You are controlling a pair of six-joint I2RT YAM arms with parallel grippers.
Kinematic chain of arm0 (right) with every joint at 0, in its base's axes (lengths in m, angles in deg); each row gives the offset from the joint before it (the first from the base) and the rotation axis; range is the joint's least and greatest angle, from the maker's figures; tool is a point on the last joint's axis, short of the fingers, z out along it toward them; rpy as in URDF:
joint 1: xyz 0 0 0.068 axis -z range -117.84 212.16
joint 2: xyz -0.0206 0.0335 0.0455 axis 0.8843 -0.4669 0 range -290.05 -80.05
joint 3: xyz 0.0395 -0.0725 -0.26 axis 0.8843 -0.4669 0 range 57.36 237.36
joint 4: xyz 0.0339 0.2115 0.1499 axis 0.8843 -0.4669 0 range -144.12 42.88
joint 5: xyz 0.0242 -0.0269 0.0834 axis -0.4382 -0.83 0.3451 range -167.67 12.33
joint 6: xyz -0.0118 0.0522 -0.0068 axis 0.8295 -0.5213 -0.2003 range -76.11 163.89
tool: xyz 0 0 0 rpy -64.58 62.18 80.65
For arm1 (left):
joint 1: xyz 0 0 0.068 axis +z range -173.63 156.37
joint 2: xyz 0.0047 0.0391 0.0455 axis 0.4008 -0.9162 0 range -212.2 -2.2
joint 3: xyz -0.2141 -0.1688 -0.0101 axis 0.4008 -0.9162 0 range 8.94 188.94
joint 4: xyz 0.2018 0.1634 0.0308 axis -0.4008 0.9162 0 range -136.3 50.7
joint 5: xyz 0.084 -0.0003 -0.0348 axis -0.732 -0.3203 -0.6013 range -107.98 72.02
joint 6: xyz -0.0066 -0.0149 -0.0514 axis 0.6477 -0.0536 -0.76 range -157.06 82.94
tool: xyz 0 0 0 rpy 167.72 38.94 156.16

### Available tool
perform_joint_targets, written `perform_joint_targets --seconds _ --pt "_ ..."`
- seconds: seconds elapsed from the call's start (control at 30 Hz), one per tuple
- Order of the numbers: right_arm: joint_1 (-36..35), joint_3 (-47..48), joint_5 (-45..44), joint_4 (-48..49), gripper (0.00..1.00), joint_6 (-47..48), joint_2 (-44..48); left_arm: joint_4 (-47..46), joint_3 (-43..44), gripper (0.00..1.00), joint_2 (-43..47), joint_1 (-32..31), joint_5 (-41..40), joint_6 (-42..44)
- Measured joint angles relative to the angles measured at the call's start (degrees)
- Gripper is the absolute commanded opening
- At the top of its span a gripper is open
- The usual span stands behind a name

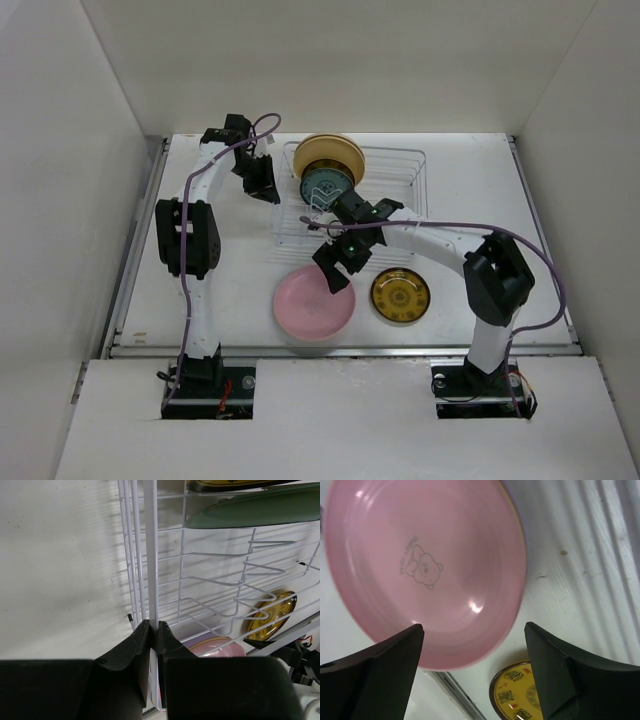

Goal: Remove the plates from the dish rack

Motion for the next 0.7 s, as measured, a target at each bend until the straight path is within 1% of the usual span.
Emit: perform_joint_targets --seconds 0.13,0.27,0.3,0.33,0.4,0.43,0.5,0.57,0.67,0.7 --pt "0.35 0.79 -2.93 -0.76 0.91 -0.46 0.50 0.02 0.00 0.00 0.00 0.00 -0.07 0.00" --pt "0.85 4.48 -5.51 -1.57 0.92 -1.20 3.37 0.02 0.00 0.00 0.00 0.00 -0.07 -0.02" --pt "0.90 5.73 -5.53 -1.53 0.89 -1.31 4.63 0.02 0.00 0.00 0.00 0.00 -0.07 -0.02" --pt "0.90 7.13 -5.35 -1.36 0.83 -1.42 6.03 0.02 0.00 0.00 0.00 0.00 -0.04 -0.02" --pt "0.87 9.46 -4.66 -0.20 0.67 -1.57 8.68 0.02 0.00 0.00 0.00 0.00 -0.04 -0.02" --pt "0.87 10.32 -4.22 0.48 0.52 -1.68 9.99 0.04 0.00 0.00 0.00 0.00 -0.04 0.00" --pt "0.87 10.91 -3.54 1.64 0.38 -1.79 11.96 0.09 0.02 0.00 -0.02 0.00 -0.04 0.07" --pt "0.79 10.56 -2.51 1.66 0.30 -1.99 12.37 0.26 0.22 0.00 -0.13 0.00 -0.04 0.26" --pt "-0.35 6.91 -1.11 1.81 0.25 -1.92 10.71 0.59 0.57 0.00 -0.24 -0.02 -0.09 0.37" --pt "-1.22 4.94 -0.76 1.66 0.25 -1.88 9.77 0.63 0.57 0.00 -0.26 -0.02 -0.09 0.48"
